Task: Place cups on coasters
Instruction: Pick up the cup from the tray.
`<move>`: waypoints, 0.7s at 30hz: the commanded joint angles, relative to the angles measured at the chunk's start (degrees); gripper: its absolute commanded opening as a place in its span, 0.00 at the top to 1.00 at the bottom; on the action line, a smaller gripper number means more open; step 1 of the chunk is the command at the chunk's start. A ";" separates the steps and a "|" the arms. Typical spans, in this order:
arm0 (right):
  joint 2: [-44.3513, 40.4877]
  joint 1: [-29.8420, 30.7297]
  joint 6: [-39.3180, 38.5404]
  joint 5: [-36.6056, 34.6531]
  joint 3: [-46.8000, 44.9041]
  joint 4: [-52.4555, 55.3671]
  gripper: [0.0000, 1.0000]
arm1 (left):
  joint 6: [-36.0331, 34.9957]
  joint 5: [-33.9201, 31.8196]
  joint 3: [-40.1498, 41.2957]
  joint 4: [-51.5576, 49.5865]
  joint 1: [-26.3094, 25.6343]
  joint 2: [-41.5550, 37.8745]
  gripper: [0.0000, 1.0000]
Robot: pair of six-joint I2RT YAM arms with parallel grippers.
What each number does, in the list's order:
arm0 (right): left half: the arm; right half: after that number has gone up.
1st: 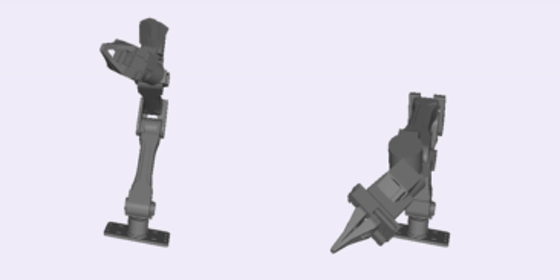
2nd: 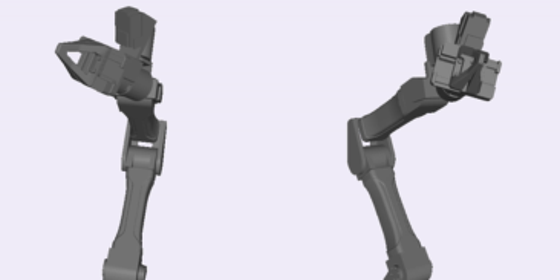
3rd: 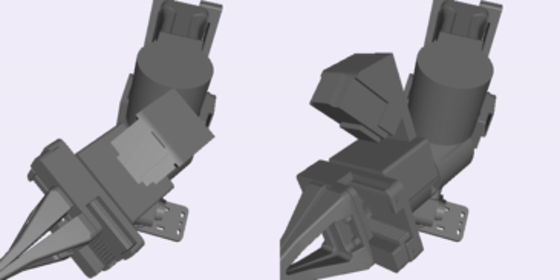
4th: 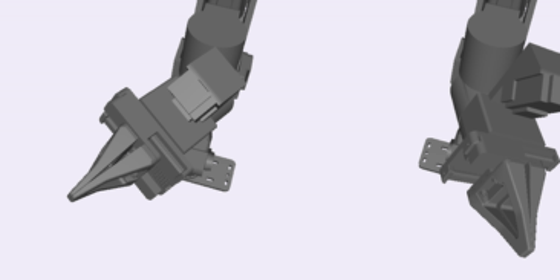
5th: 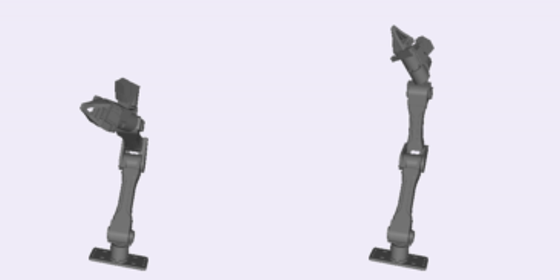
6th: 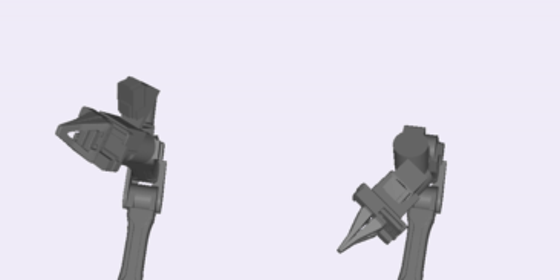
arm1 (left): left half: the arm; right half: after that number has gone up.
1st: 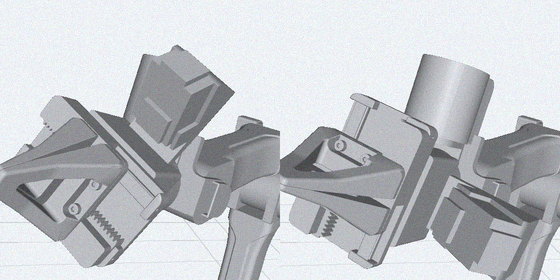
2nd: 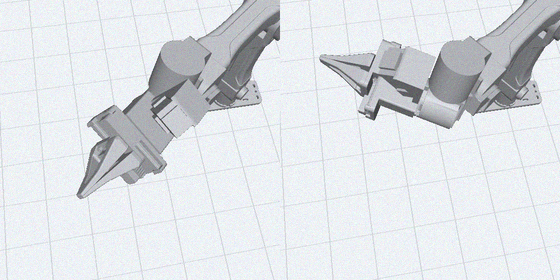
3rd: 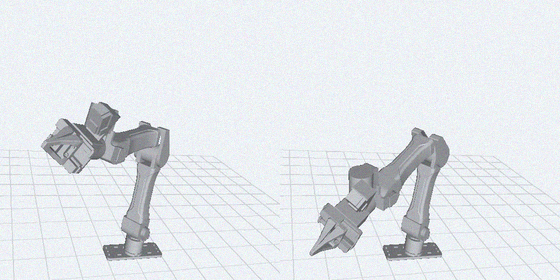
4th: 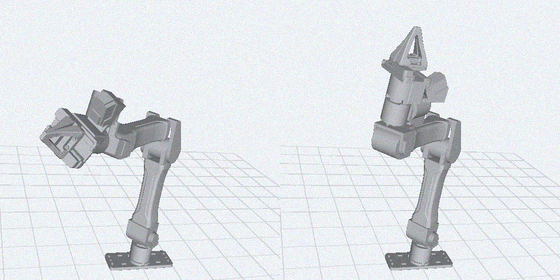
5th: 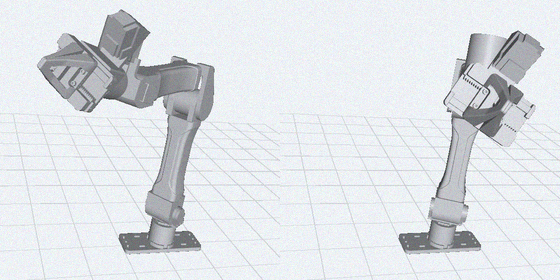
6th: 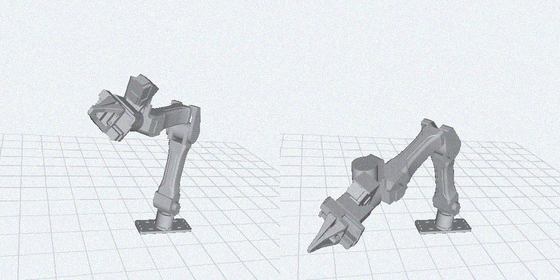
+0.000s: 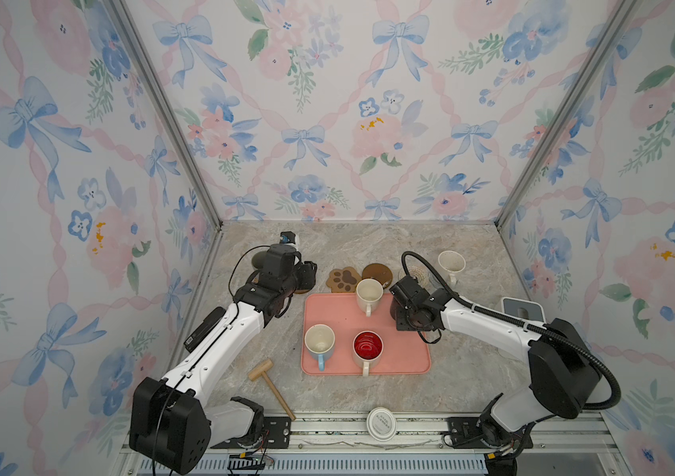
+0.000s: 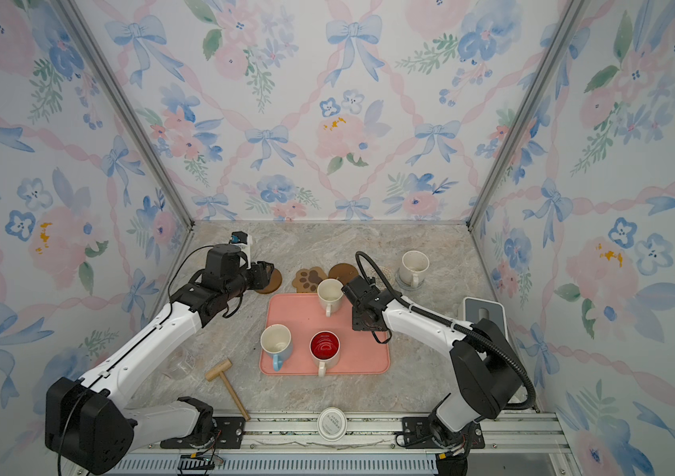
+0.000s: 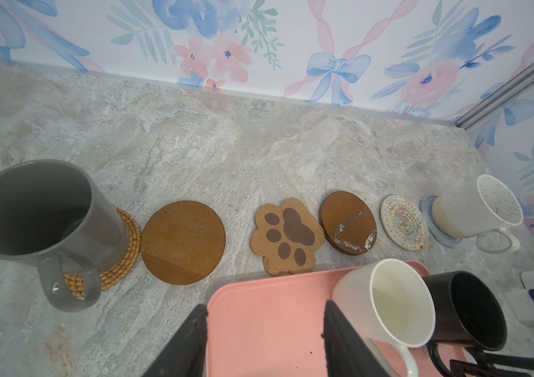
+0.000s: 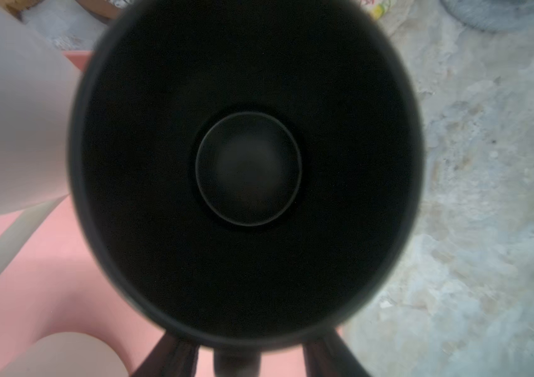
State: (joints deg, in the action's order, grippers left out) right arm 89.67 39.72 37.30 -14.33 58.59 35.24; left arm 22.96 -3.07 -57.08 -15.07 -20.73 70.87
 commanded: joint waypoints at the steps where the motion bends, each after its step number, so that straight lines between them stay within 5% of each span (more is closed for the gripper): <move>1: 1.02 -1.05 -0.46 0.07 1.77 -0.57 0.50 | -0.95 0.43 0.04 -0.82 -0.43 -1.29 0.46; 21: 3.58 -2.81 -1.02 1.67 2.55 -1.32 0.70 | -0.72 0.70 -0.40 -0.78 -0.88 -0.51 0.46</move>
State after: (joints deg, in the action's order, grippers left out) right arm 92.27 37.80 36.40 -12.82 59.68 33.87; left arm 22.94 -2.90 -57.08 -15.09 -21.06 70.54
